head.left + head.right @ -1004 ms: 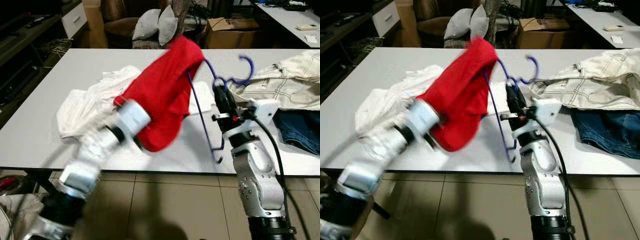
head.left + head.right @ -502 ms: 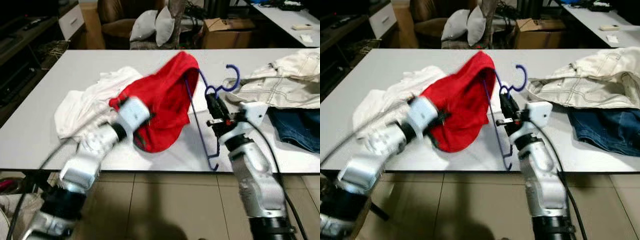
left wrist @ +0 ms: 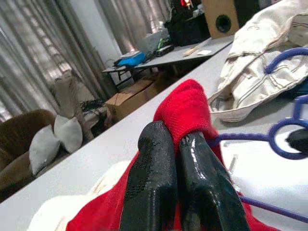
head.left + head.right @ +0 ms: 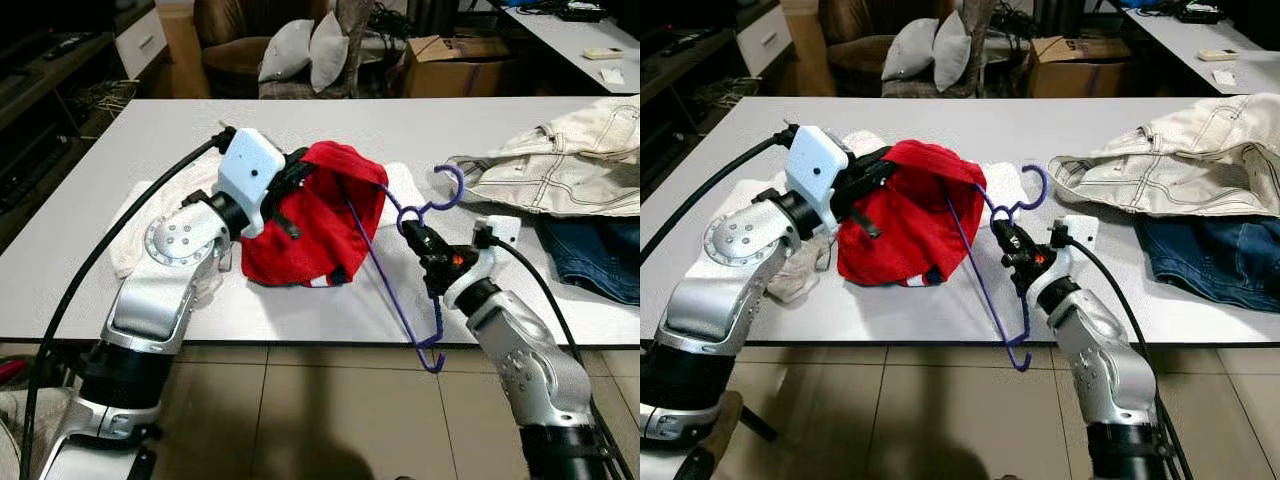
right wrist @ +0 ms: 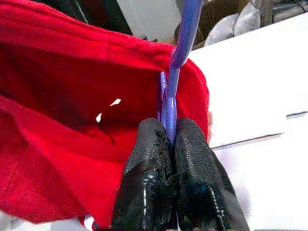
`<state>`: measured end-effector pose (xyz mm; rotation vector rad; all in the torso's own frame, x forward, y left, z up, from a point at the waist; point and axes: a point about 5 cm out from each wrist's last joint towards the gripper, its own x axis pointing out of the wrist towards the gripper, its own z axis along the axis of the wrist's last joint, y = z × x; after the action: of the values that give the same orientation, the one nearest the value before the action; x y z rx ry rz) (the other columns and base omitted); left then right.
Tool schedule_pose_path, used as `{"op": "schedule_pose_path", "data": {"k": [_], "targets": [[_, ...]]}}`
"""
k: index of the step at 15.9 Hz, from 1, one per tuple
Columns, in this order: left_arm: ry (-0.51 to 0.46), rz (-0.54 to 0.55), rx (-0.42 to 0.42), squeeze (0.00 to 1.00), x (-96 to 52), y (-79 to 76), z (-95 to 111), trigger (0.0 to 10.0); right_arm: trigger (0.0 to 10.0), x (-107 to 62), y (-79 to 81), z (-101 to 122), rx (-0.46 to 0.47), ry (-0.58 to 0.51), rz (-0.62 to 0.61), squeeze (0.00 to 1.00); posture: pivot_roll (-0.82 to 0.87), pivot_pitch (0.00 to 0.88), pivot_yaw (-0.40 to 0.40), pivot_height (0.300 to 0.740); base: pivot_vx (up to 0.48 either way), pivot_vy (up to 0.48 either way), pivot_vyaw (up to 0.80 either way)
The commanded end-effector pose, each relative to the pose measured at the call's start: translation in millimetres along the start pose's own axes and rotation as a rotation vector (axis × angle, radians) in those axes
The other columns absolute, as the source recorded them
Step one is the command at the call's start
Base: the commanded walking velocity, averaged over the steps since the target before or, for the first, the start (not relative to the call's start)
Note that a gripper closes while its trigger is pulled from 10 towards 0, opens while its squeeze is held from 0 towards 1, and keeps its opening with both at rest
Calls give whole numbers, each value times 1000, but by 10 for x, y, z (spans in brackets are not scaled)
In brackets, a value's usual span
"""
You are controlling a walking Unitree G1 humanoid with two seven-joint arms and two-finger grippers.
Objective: Hang hanger
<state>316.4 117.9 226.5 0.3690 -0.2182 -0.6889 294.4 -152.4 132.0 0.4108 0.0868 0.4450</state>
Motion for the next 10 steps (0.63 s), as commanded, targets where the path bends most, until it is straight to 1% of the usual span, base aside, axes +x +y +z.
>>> {"op": "schedule_pose_path", "data": {"k": [1,2,3,4,5,6,7,8,9,10], "targets": [[14,-17,27,0,-21,-13,-4,0,10000,44,25,103,13,-34,9,0,-57,0,26,740,0,0,0],[75,-16,57,0,-45,-8,-98,0,10000,55,38,195,25,-61,14,0,-57,0,25,740,0,0,0],[112,-8,79,0,-60,5,-152,0,10000,53,47,241,27,-74,19,0,-57,0,23,740,0,0,0],[182,6,101,0,-93,29,-250,0,10000,42,54,310,46,-92,24,0,-59,0,23,740,0,0,0],[281,-11,140,0,-152,35,-398,0,10000,11,43,390,115,-123,24,0,-62,0,24,740,0,0,0],[290,-19,140,0,-158,30,-415,0,10000,6,39,396,127,-125,24,0,-62,0,24,740,0,0,0],[307,-22,129,0,-158,23,-450,2118,10000,-10,13,368,165,-112,23,0,-69,0,27,740,0,0,0],[325,-21,128,0,-142,24,-491,10000,10000,-18,-40,328,206,-109,-6,0,-71,0,27,740,0,0,0],[325,-22,114,0,-129,21,-503,10000,10000,-15,-65,316,236,-117,-27,0,-72,0,28,740,0,0,0],[313,-34,66,1000,-76,21,-520,10000,10000,29,-111,276,328,-128,-55,0,-78,0,32,740,0,0,0]]}}
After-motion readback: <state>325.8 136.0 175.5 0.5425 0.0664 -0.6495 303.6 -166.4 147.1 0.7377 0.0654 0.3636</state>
